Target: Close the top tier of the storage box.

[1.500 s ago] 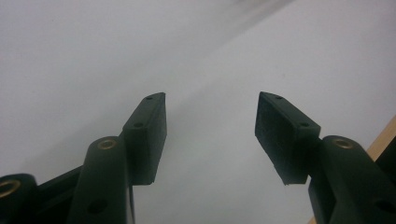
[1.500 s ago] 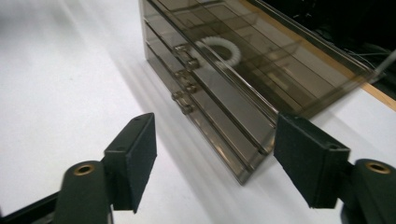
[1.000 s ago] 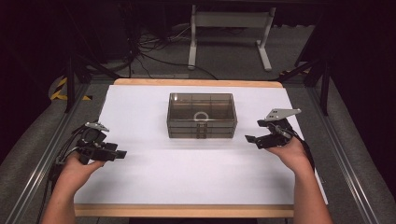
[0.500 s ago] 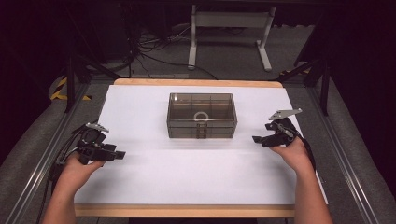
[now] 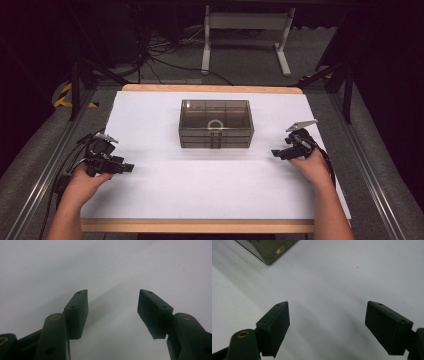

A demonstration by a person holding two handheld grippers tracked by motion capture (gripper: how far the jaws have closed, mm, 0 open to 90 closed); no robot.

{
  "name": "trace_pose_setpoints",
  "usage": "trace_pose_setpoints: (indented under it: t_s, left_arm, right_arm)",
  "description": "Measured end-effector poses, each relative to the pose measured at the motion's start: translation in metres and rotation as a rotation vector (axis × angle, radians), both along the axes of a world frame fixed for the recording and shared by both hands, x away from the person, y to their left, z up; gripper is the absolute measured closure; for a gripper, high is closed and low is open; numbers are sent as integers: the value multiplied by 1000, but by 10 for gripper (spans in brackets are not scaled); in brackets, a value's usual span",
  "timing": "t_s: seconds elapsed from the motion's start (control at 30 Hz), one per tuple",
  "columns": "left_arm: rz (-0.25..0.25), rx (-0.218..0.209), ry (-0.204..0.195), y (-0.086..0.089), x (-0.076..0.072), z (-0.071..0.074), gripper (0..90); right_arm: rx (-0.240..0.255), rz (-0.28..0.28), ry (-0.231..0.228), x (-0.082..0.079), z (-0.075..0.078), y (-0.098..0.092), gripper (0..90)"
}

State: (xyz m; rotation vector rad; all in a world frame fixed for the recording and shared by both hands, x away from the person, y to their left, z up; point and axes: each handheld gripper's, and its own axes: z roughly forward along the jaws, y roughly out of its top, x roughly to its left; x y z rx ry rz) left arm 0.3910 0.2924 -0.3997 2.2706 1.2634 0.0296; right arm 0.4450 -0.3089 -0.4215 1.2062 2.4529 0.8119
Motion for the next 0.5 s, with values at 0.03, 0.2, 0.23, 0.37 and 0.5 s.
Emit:
trace_pose_setpoints:
  t_s: [0.03, 0.2, 0.23, 0.37, 0.5]
  left_arm:
    - [0, 0, 3, 1, 0, -1, 425]
    - [-1, -1, 14, 1, 2, -3, 421]
    - [-1, -1, 14, 1, 2, -3, 421]
    - [2, 0, 19, 2, 2, -5, 420]
    - [5, 0, 27, 2, 3, -7, 418]
  right_arm:
    - [0, 0, 0, 0, 0, 0, 201]
    - [-22, 7, 25, 1, -6, 1, 200]
    - [-23, 7, 25, 1, -6, 1, 201]
    - [-27, 11, 18, 0, -4, 2, 204]
    - [-27, 12, 6, 0, -2, 3, 204]
